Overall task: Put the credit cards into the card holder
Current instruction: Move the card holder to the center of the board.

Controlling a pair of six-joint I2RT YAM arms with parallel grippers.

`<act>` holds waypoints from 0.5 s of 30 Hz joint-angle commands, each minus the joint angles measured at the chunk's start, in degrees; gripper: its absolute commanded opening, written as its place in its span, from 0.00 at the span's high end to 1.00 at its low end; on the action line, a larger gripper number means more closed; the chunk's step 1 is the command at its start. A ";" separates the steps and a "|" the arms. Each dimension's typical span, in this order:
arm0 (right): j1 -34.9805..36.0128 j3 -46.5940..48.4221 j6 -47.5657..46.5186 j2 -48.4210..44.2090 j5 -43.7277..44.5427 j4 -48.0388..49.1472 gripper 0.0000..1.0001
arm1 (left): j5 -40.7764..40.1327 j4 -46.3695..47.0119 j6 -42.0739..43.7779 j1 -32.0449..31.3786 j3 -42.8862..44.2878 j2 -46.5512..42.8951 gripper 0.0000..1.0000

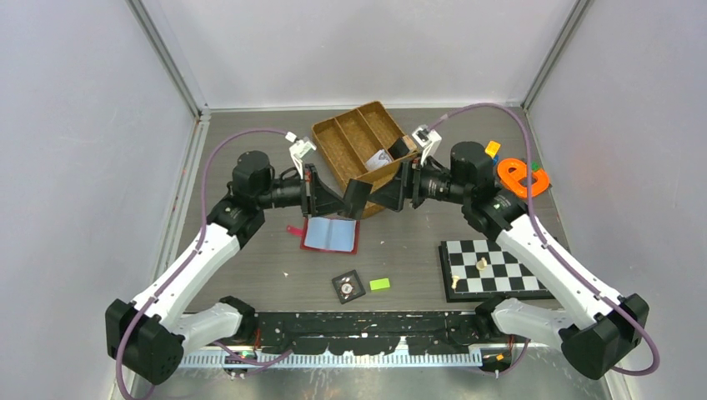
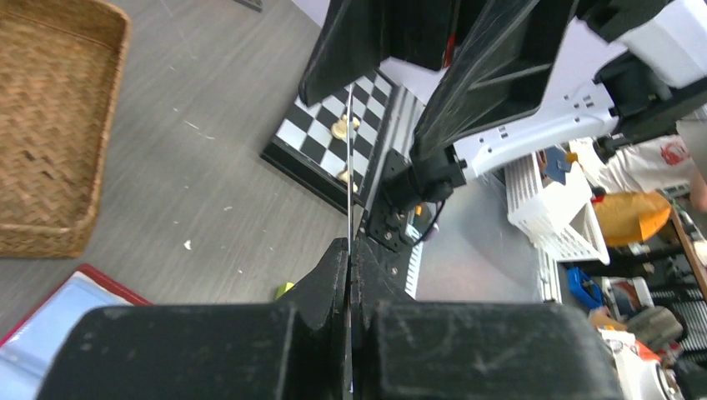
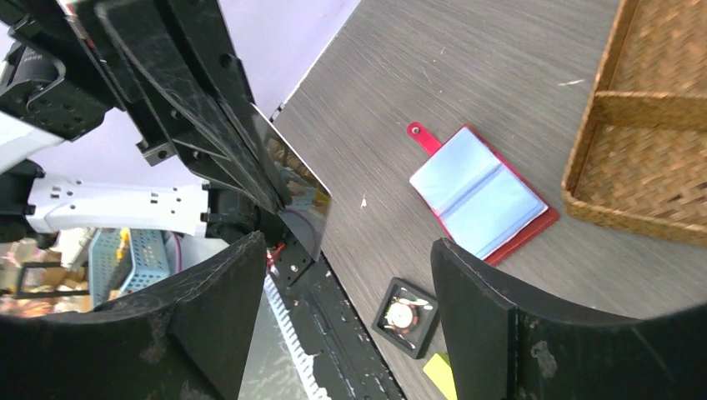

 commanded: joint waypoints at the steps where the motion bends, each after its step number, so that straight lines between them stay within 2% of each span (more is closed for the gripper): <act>1: 0.02 -5.63 11.80 0.31 -2.78 18.29 0.25 | -2.51 8.23 -3.68 1.50 -1.45 -2.05 1.00; 4: 0.54 -9.22 16.13 0.97 -4.28 25.55 0.31 | -2.03 8.52 -3.89 1.54 -1.49 -1.74 1.00; 15: 2.43 -10.41 22.16 5.60 -6.80 36.67 0.59 | -1.21 8.70 -4.04 1.54 -1.58 -0.99 1.00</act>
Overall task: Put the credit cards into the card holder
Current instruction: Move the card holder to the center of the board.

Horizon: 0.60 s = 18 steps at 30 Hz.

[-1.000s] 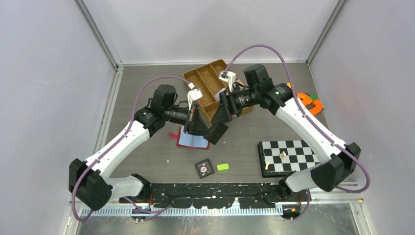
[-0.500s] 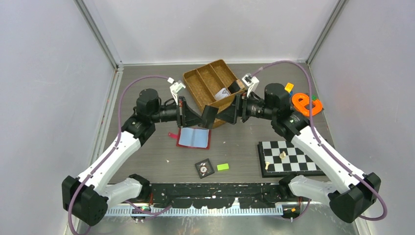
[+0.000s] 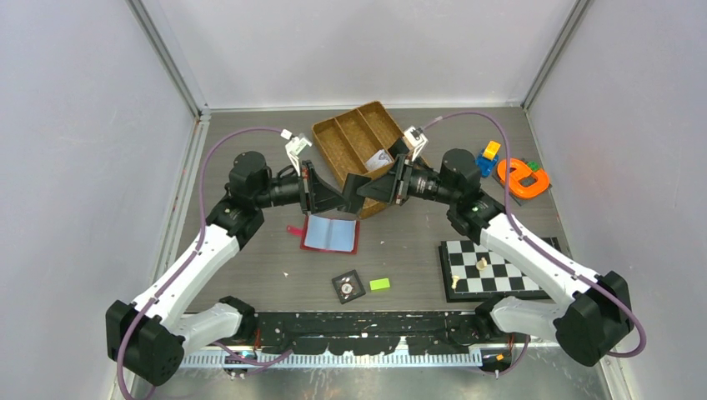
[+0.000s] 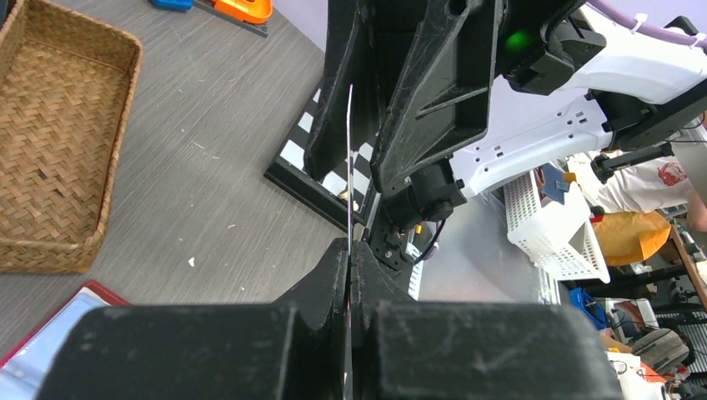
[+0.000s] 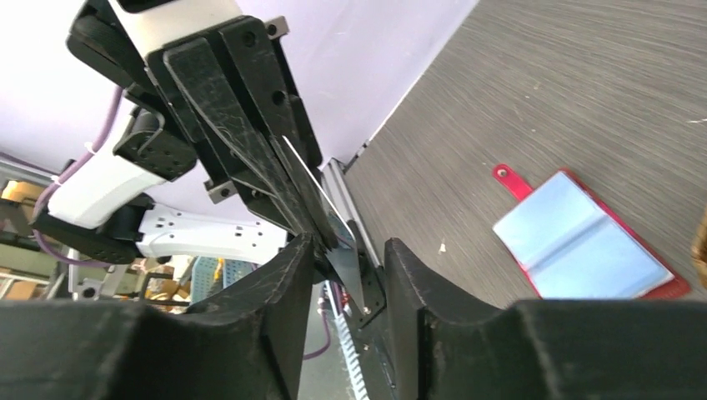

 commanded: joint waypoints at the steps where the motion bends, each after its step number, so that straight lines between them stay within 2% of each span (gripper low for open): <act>1: 1.19 -0.03 4.01 2.09 -2.55 9.81 0.64 | 0.40 2.99 -0.42 0.12 -0.12 -0.05 1.00; 3: 1.48 -0.13 4.20 2.66 -2.65 9.91 0.74 | -0.02 2.30 0.03 0.16 -0.04 0.13 1.00; 5: 1.46 -0.60 3.48 2.56 -1.38 8.36 0.88 | -1.32 -0.57 1.73 0.16 0.64 0.54 0.97; 6: 1.50 -0.71 2.34 2.33 0.38 5.92 0.96 | -2.99 -3.80 3.52 0.24 1.45 0.78 0.88; 7: 1.50 -0.86 1.23 2.14 2.42 3.76 0.99 | -5.41 -7.73 5.73 0.25 2.25 1.00 0.75; 9: 1.45 -1.17 -0.60 2.26 6.20 -0.19 1.00 | -12.35 -15.63 10.08 0.53 4.07 1.71 0.44; 10: 1.46 -1.48 -1.71 2.84 8.71 -2.00 0.99 | -16.07 -18.58 11.31 0.97 4.70 2.31 0.33; 11: 1.44 -1.81 -2.33 3.66 9.68 -2.99 1.00 | -19.10 -21.00 12.11 1.59 5.20 3.13 0.26; 14: 1.45 -2.93 -2.38 7.55 10.66 -3.32 0.99 | -24.51 -26.47 12.51 4.60 6.04 6.45 0.19; 18: 1.89 -5.59 0.49 12.47 10.51 1.69 1.00 | -28.56 -33.95 12.30 9.23 7.80 13.88 0.18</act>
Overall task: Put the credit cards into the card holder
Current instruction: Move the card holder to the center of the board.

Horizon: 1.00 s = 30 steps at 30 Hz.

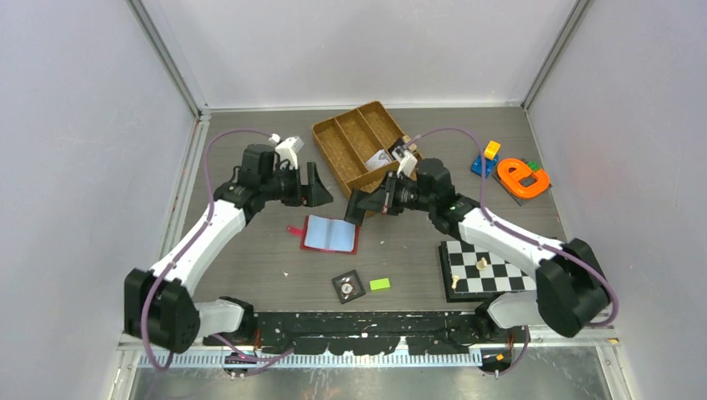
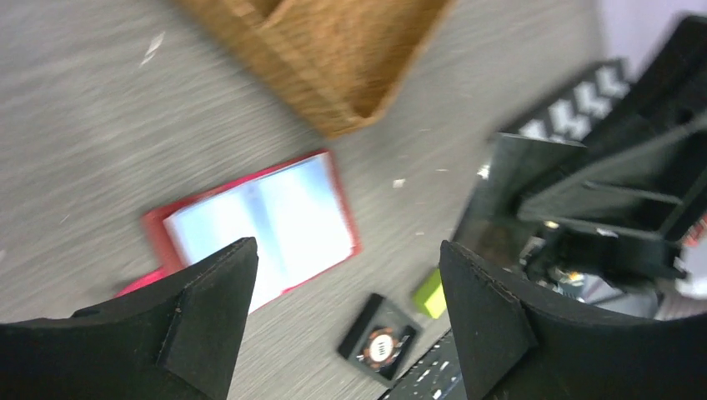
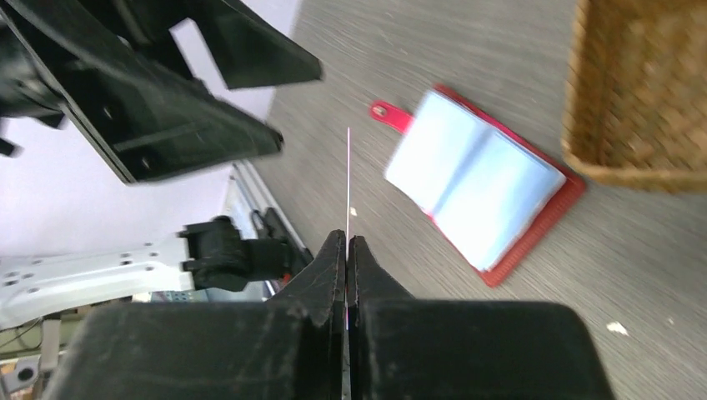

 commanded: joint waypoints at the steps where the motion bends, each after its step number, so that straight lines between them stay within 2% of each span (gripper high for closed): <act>1: 0.71 -2.37 0.81 4.37 3.21 3.25 1.00 | -8.16 -12.64 2.59 4.43 3.73 7.12 0.19; 10: 3.38 -2.39 2.84 13.89 6.50 5.78 1.00 | -12.17 -18.01 5.26 4.91 6.54 19.48 0.34; 20: 5.67 -0.04 6.11 21.97 6.69 9.58 0.99 | -9.18 -18.90 5.76 4.94 8.74 29.01 0.50; 26: 6.31 -1.32 7.16 22.68 8.19 9.98 0.99 | -7.09 -19.27 6.09 4.71 8.64 32.50 0.65; 30: 6.38 -3.84 8.26 21.19 8.06 10.88 1.00 | -7.25 -19.85 6.85 2.39 8.52 34.33 0.72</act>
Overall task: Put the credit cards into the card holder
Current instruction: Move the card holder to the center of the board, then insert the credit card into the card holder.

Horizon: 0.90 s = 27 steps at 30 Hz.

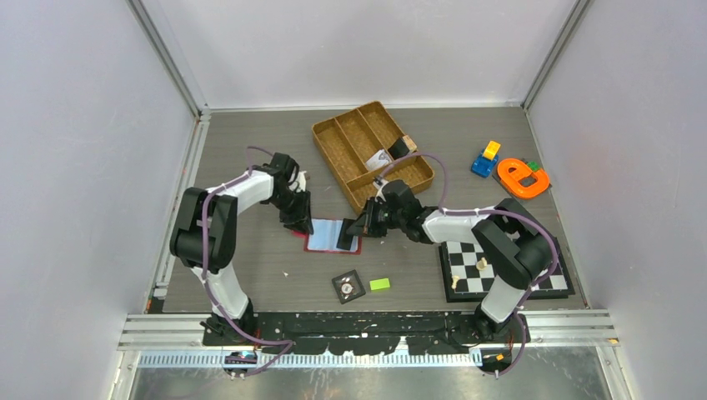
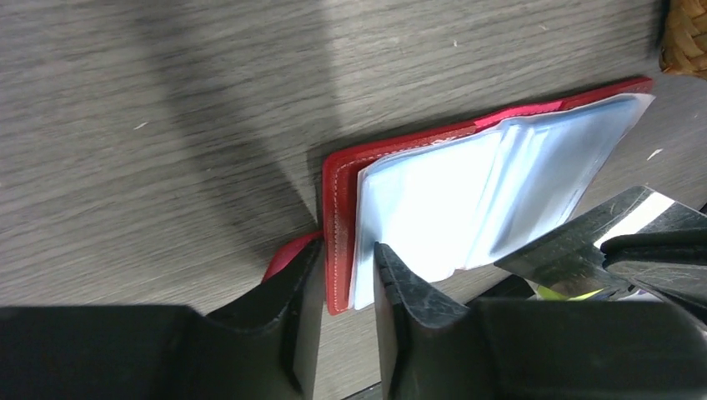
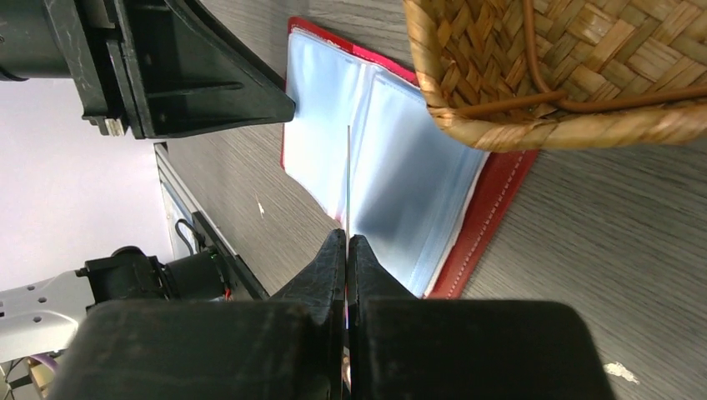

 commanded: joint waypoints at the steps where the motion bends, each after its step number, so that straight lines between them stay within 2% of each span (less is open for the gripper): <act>1: 0.40 -2.44 2.12 -2.41 1.22 4.19 1.00 | 1.10 -1.31 1.70 -3.21 1.35 1.94 0.75; 3: 0.33 -4.27 3.02 -3.89 1.34 4.80 0.99 | 0.32 -2.12 2.42 -5.12 1.50 2.88 0.82; 7: 0.32 -7.82 4.26 -7.15 1.96 5.04 0.99 | -0.40 -2.68 3.54 -8.50 1.57 4.48 0.90; 14: 0.25 -11.73 6.05 -11.26 3.02 3.12 0.99 | -0.28 -2.92 3.86 -12.36 2.00 6.30 0.91; 22: 0.24 -14.32 8.19 -12.23 4.41 3.32 0.99 | -1.95 -3.05 3.85 -12.52 2.12 4.17 0.92; 27: 0.17 -15.30 9.51 -11.23 3.57 6.86 1.00 | -1.61 -3.07 3.85 -12.53 2.26 3.91 0.92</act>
